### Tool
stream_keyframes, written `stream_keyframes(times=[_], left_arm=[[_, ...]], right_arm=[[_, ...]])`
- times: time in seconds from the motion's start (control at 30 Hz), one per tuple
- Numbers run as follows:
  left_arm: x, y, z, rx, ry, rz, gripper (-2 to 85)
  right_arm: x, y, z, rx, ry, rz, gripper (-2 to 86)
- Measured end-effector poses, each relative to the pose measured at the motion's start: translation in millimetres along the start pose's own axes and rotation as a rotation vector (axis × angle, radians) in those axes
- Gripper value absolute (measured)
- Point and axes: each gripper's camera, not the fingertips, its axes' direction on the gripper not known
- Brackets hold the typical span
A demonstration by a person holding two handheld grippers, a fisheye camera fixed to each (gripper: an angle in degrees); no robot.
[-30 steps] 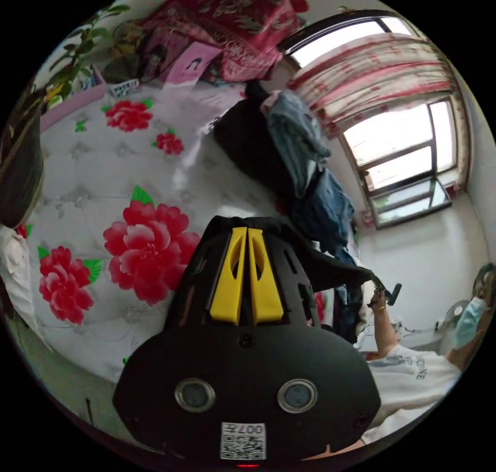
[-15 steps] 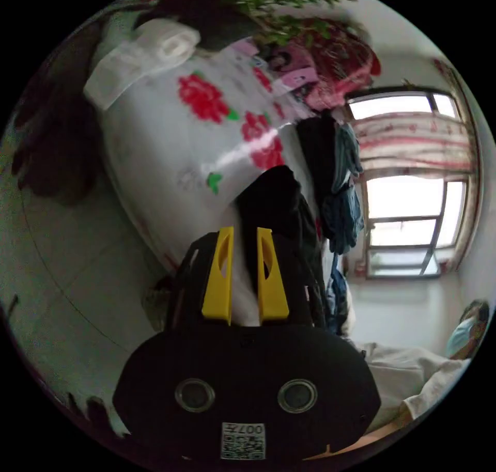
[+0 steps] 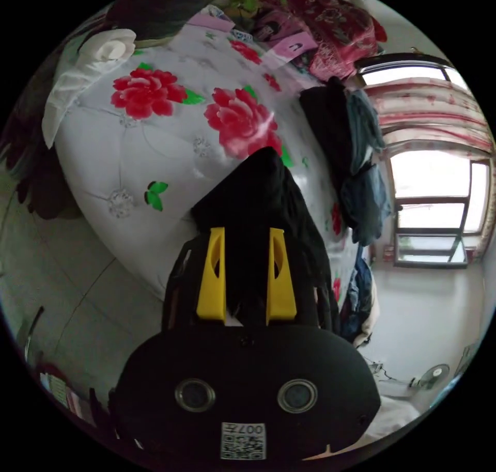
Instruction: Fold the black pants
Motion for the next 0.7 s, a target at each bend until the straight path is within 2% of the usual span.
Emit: stream_keyframes(times=[0.23,0.33,0.4,0.53,0.63,0.7], left_arm=[[43,-7,-27,-0.034,0.010,0.118,4.4],[62,-1,-56,-0.008,0.145,0.220,3.8],[72,5,-72,0.013,0.188,0.290,3.7],[59,30,-76,0.044,0.095,0.371,3.8],[11,43,-34,-0.112,-0.063,0.255,4.0],[-21,52,-7,-0.212,-0.081,0.138,4.4]], right_arm=[[3,-25,-28,-0.011,-0.050,0.002,1.0],[-14,-37,-81,0.121,-0.237,-0.093,0.4],[-38,-44,-123,0.167,-0.343,-0.243,0.2],[-44,-28,-172,0.305,-0.366,-0.432,0.1],[12,-26,-159,0.253,-0.229,-0.287,0.0],[77,-26,-116,0.063,-0.140,-0.015,0.0]])
